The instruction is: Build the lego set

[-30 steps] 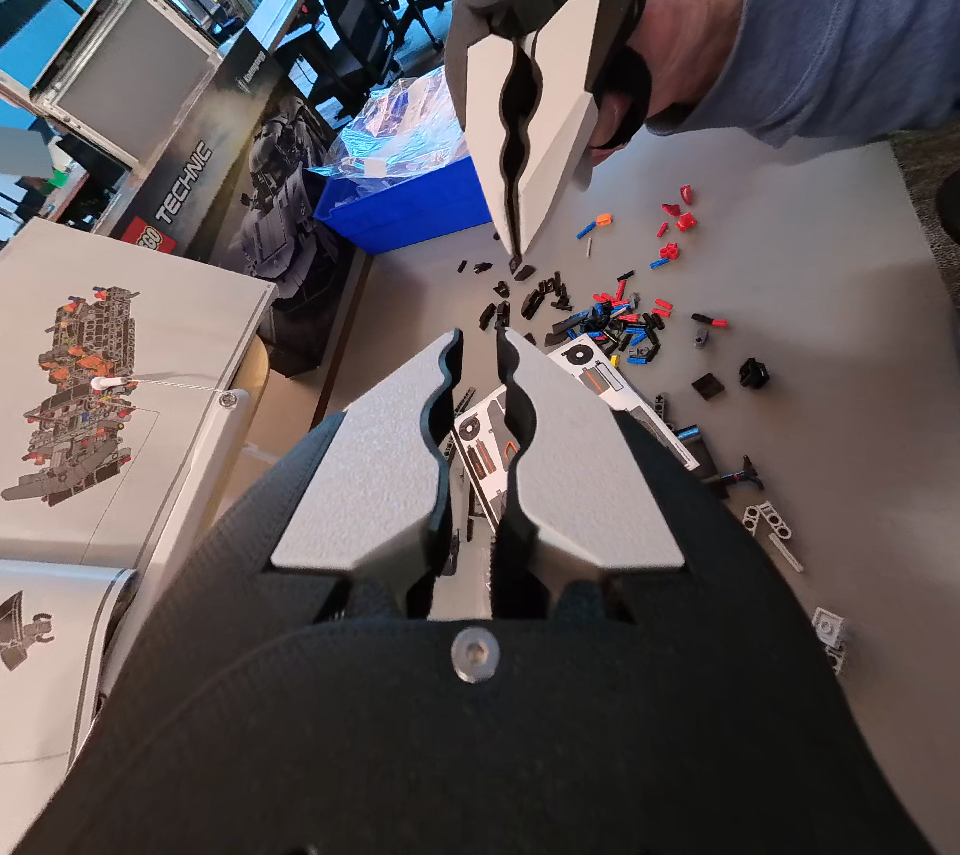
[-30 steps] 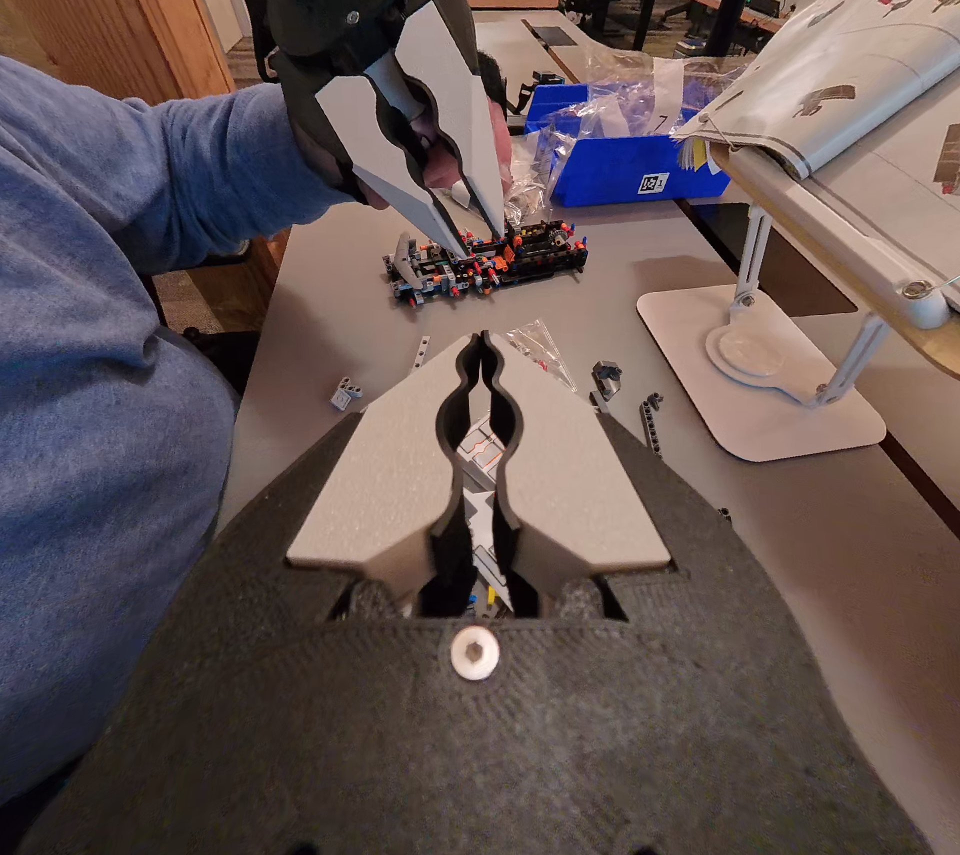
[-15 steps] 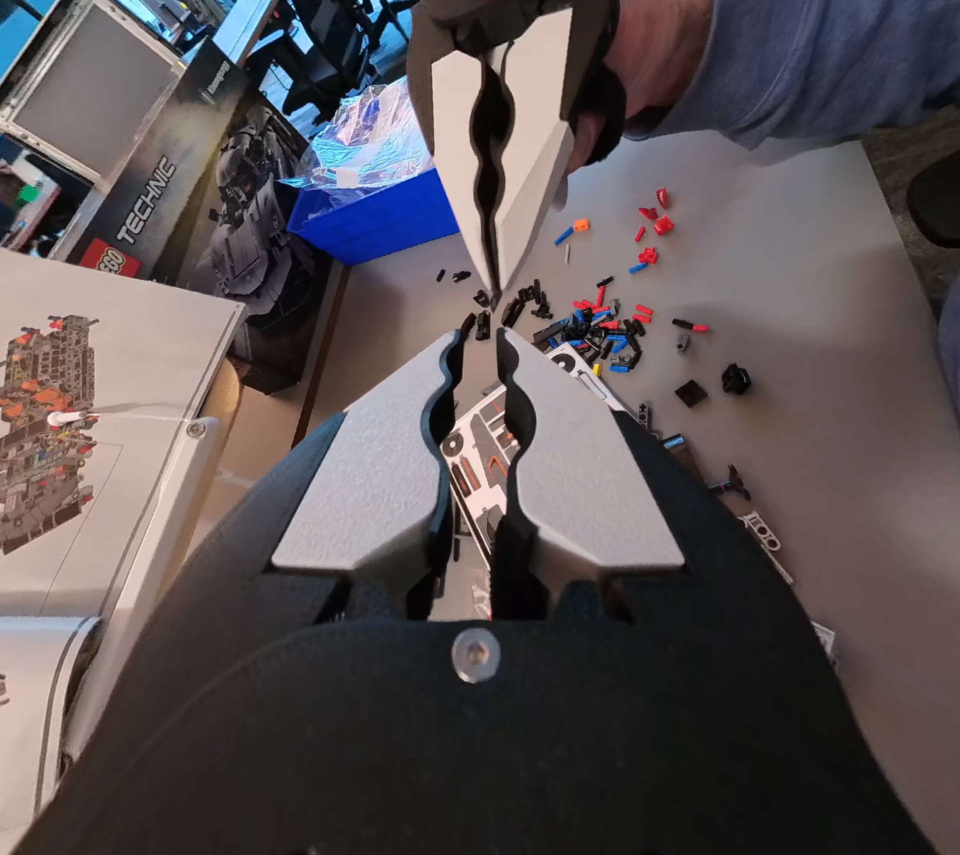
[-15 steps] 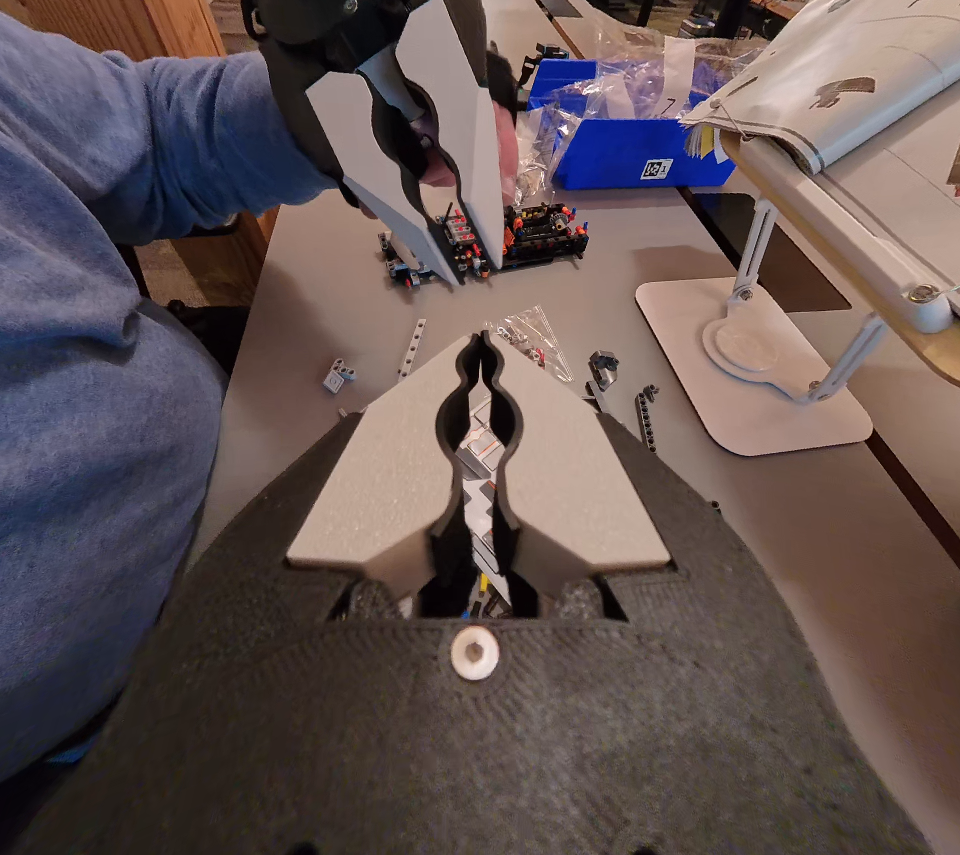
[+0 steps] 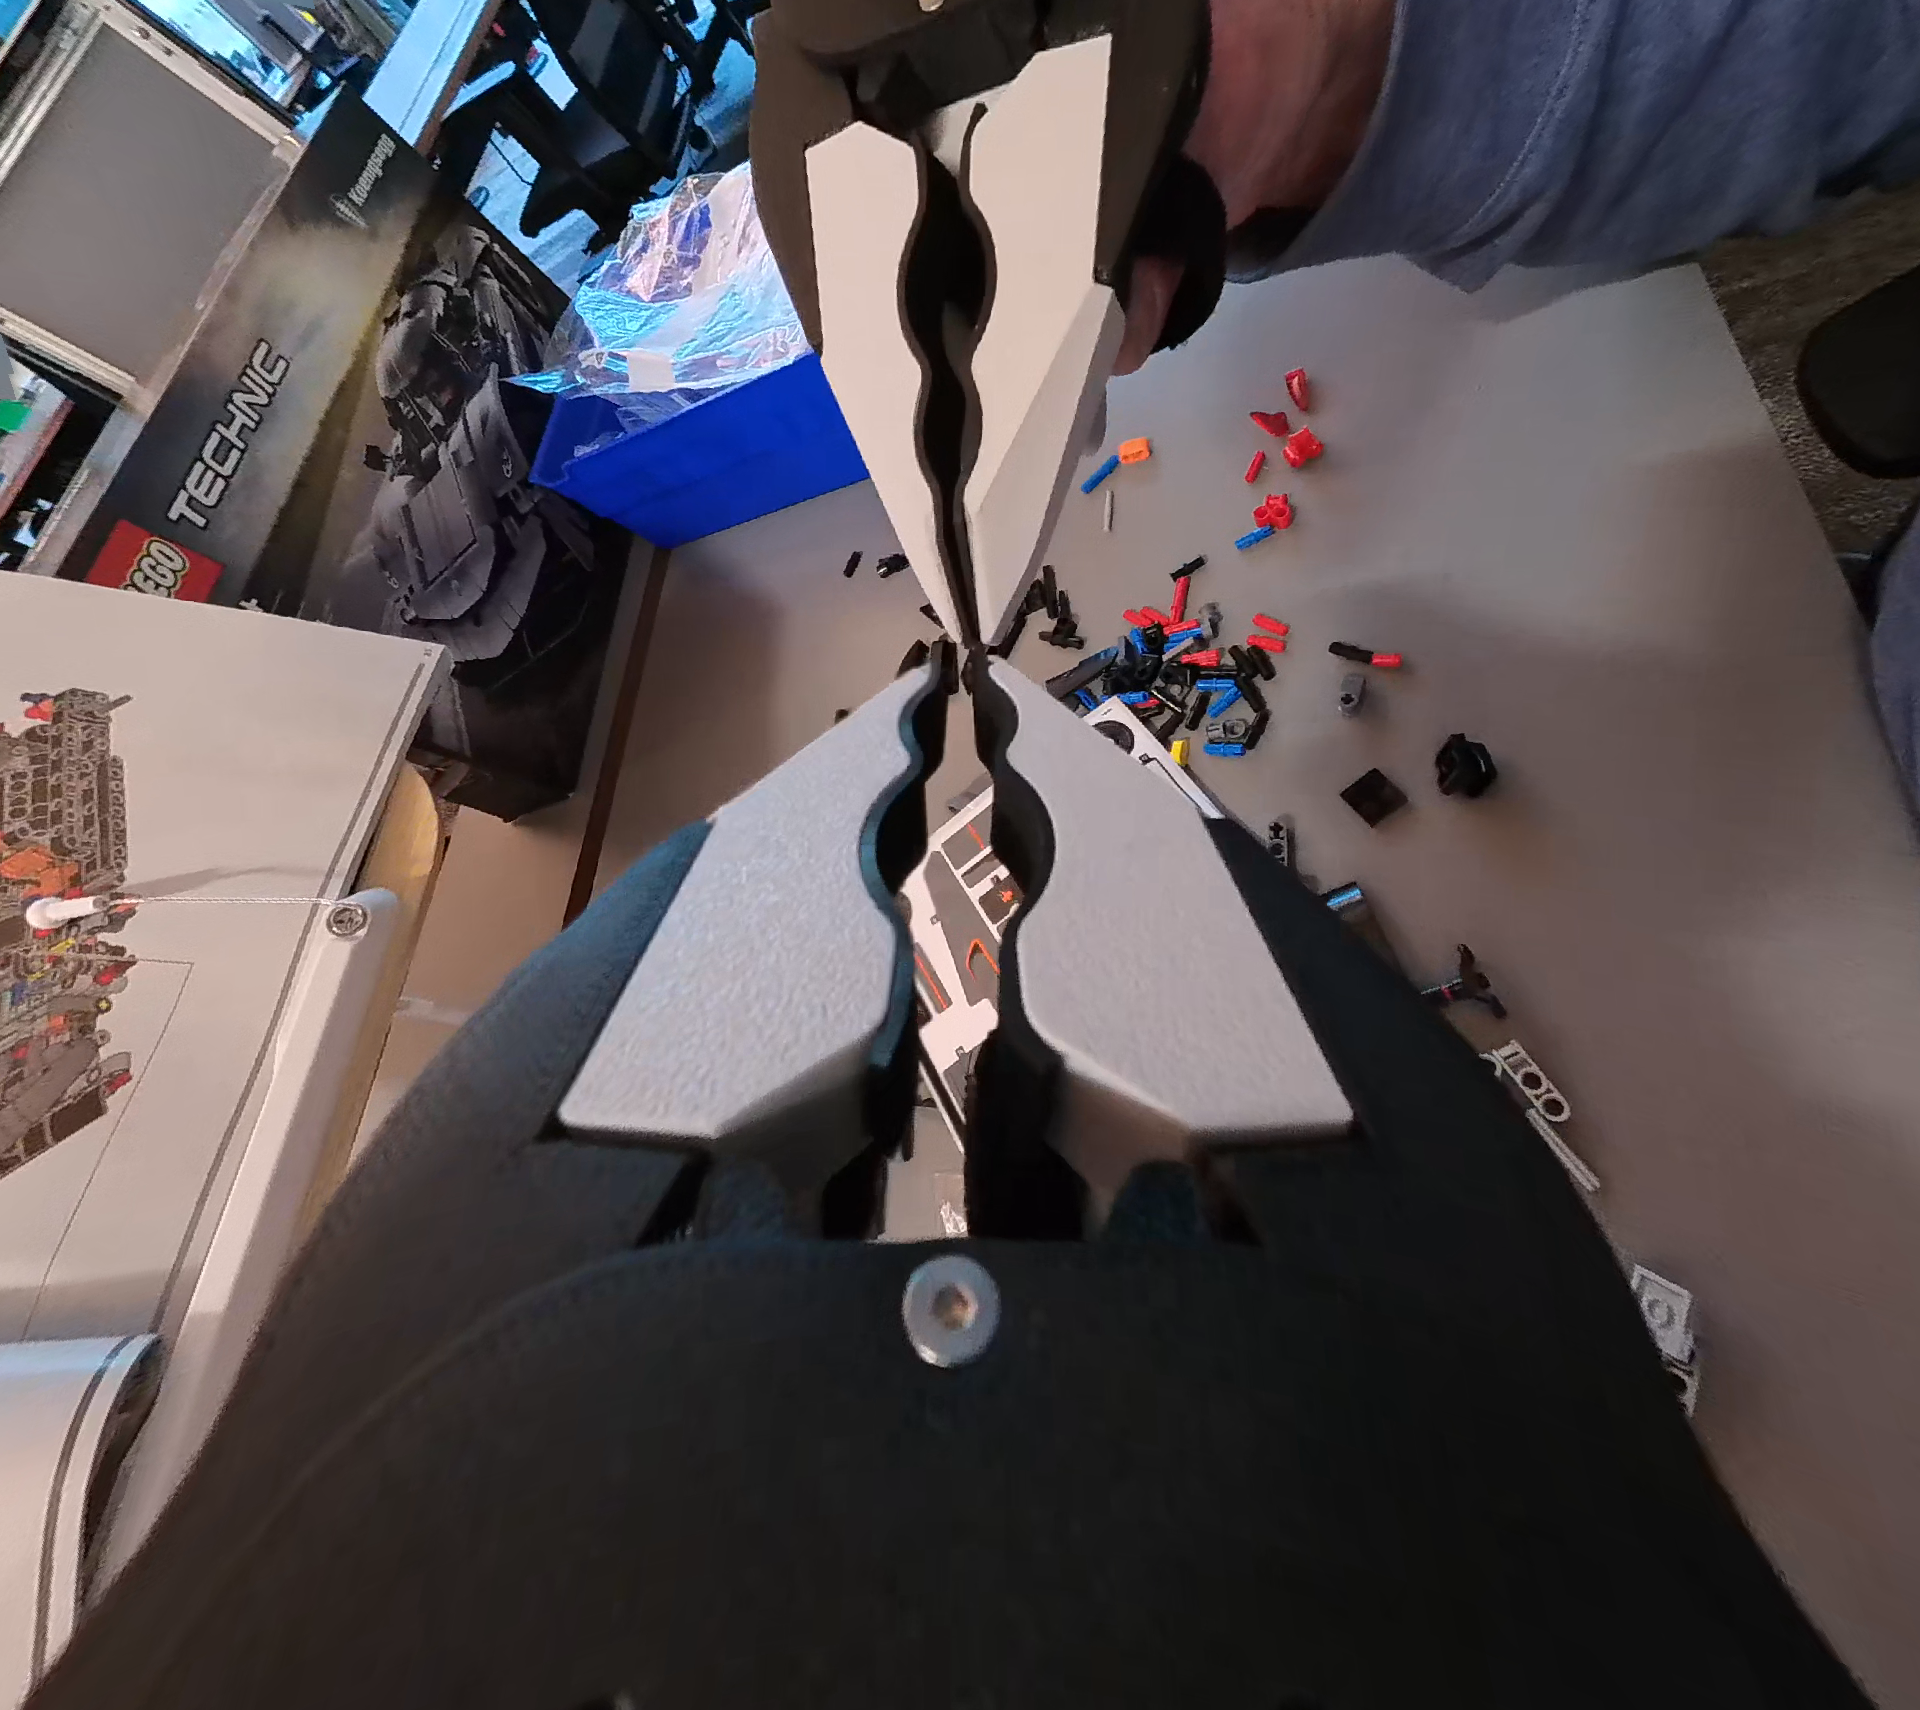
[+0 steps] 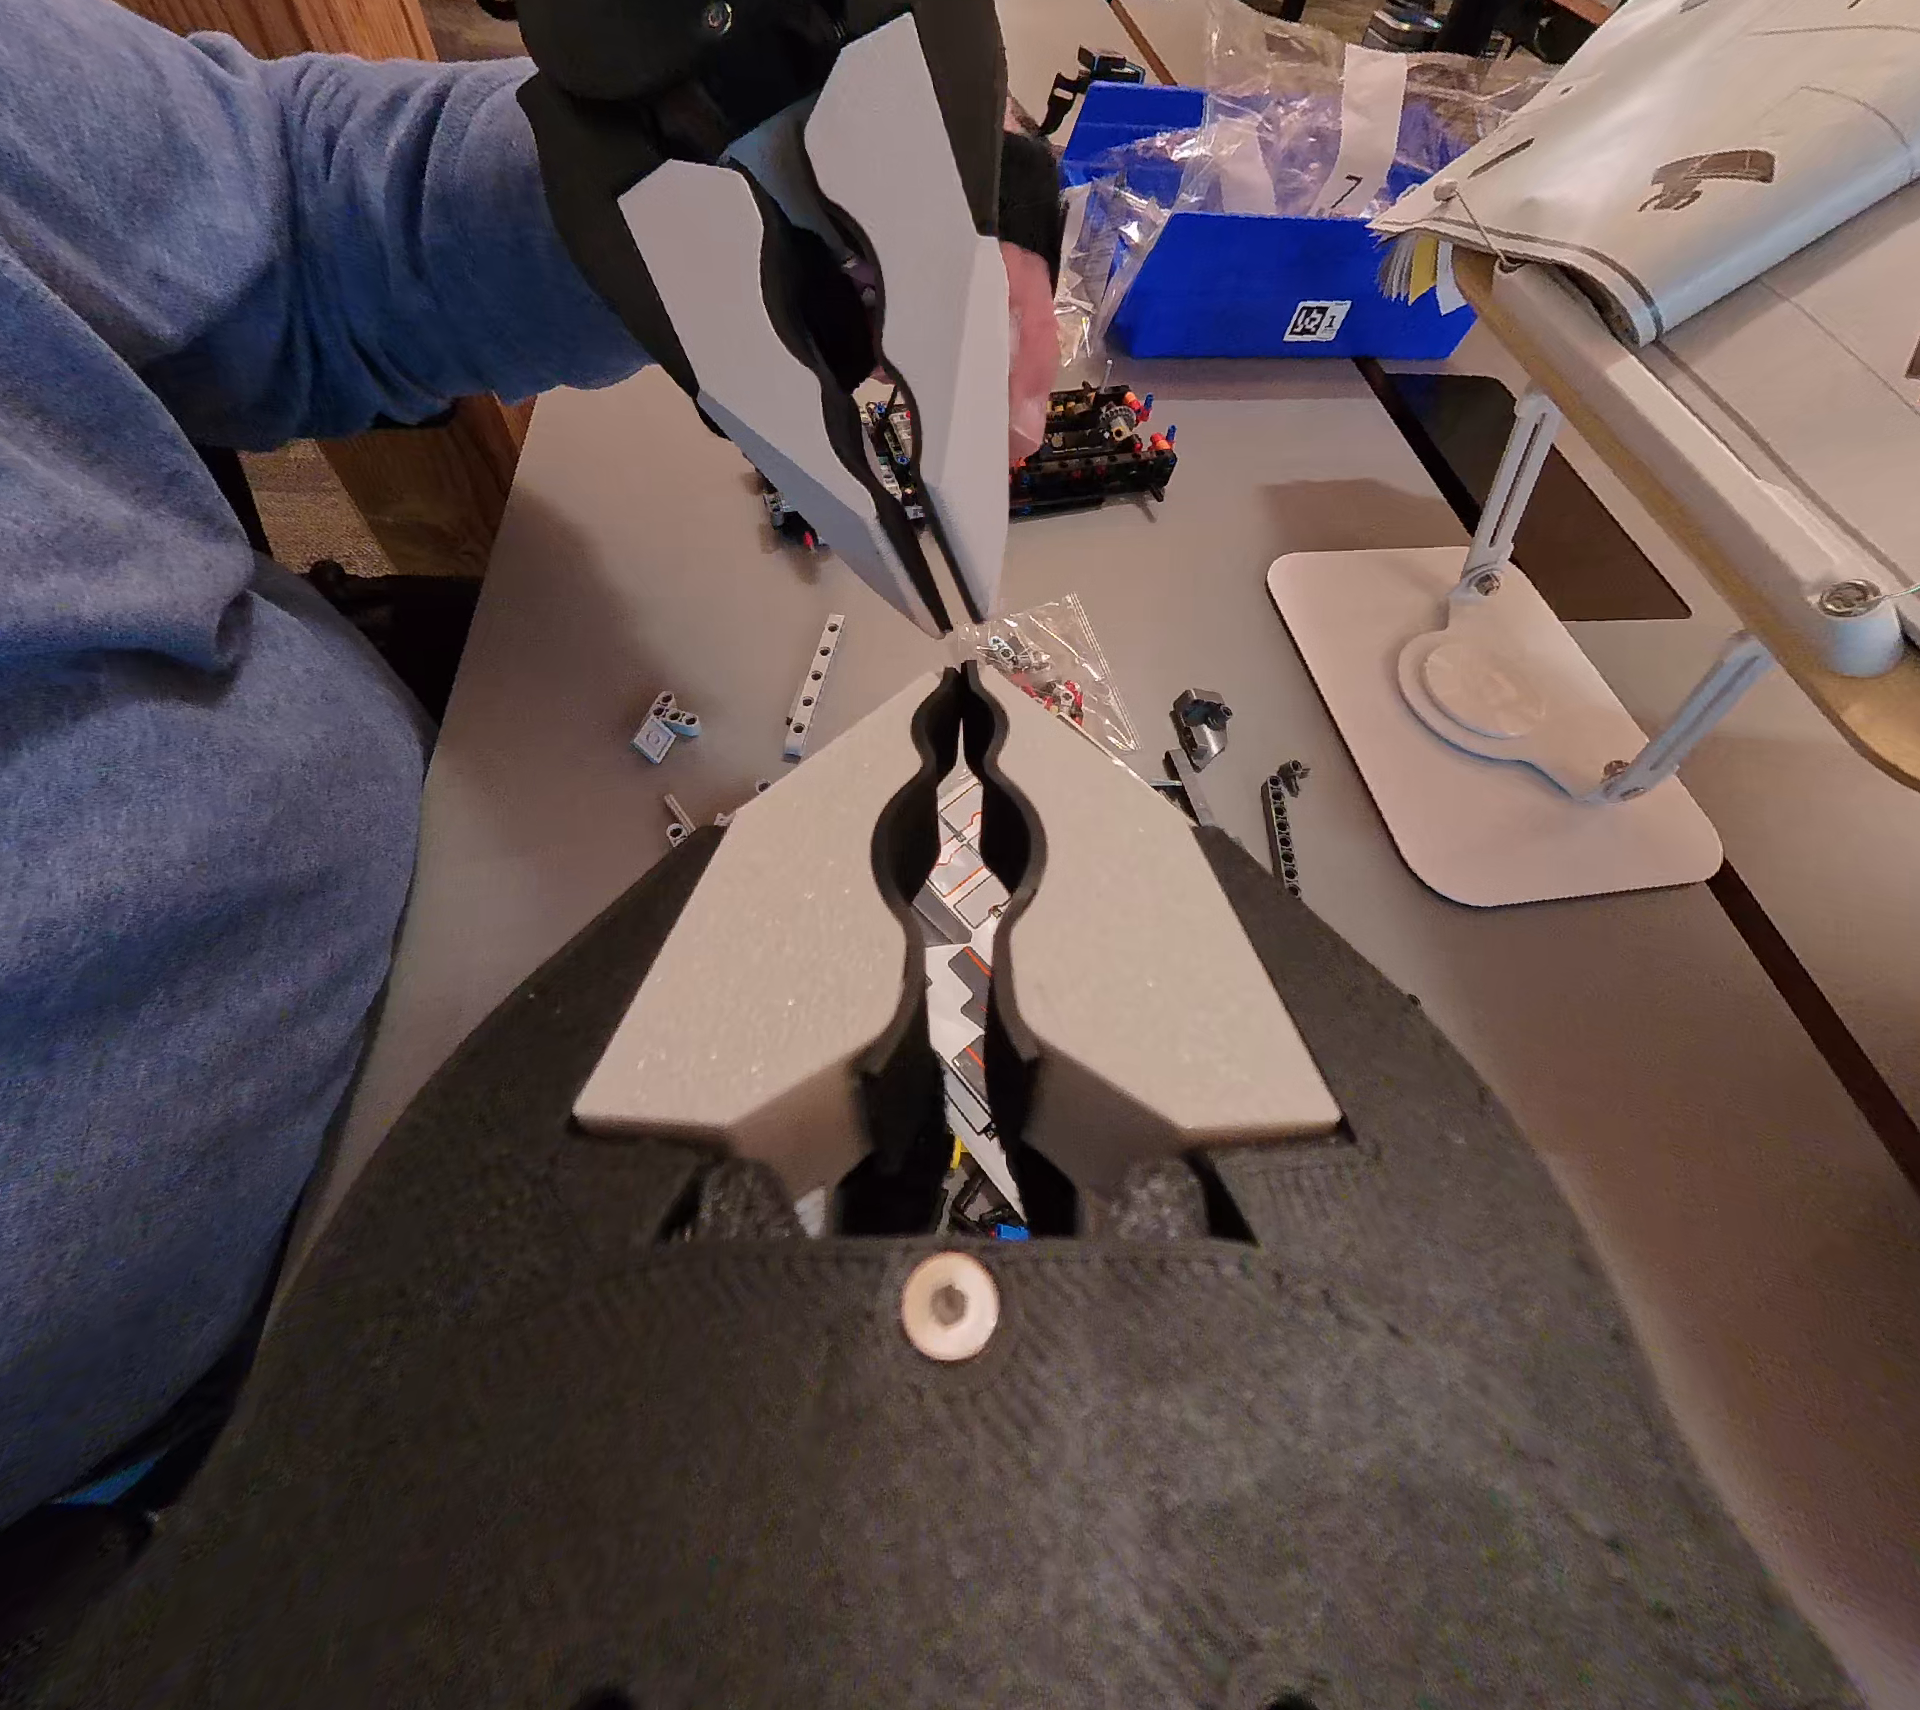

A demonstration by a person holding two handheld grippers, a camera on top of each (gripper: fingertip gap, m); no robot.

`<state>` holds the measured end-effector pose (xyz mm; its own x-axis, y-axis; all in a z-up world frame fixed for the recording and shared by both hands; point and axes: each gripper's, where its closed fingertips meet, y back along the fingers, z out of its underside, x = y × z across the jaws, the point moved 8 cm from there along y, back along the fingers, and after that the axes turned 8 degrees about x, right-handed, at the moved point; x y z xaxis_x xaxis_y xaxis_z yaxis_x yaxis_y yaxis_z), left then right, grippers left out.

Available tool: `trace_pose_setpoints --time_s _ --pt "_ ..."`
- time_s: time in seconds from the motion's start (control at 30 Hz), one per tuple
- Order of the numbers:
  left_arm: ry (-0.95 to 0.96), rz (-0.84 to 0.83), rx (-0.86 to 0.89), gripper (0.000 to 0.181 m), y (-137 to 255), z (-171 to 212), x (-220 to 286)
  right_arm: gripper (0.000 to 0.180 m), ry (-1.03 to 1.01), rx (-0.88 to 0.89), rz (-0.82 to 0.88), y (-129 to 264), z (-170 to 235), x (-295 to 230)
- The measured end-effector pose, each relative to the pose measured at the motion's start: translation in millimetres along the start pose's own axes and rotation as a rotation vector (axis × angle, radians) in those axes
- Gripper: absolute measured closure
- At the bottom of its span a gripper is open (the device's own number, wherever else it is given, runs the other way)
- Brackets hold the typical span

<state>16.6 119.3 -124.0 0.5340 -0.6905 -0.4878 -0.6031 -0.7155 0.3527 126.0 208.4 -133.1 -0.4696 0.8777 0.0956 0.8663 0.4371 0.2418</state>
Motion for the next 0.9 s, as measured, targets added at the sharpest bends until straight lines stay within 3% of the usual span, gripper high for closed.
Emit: trace_pose_setpoints --time_s 0.9 --pt "-0.001 -0.028 0.016 0.181 0.4 0.0 -3.6 0.174 0.039 0.007 0.053 0.3 -4.3 0.4"
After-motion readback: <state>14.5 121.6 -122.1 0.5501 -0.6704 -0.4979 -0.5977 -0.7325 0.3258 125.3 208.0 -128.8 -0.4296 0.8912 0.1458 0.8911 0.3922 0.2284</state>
